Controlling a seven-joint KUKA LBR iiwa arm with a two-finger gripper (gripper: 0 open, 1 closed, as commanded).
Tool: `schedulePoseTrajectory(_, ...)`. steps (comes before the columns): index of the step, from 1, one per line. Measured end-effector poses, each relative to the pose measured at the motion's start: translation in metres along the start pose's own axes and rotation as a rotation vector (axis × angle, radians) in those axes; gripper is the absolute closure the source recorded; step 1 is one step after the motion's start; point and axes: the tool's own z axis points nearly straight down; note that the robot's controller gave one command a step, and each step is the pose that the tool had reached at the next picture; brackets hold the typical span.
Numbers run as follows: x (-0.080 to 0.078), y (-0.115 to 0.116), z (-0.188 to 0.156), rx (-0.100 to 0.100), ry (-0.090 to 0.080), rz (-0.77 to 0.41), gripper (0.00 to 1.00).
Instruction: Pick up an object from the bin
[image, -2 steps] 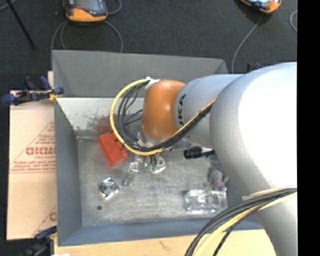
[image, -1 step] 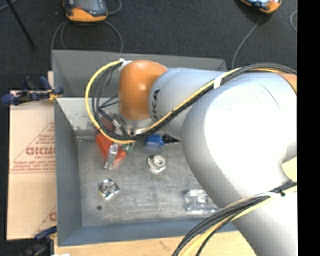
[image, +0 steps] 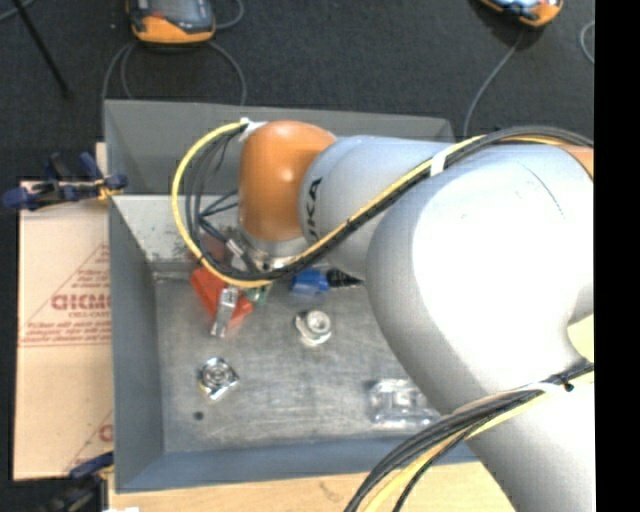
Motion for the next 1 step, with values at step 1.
schedulePoseTrajectory(1, 0.0088, -0.0036, -0.1705, -0.011, -0.008, -0.012, 1.00)
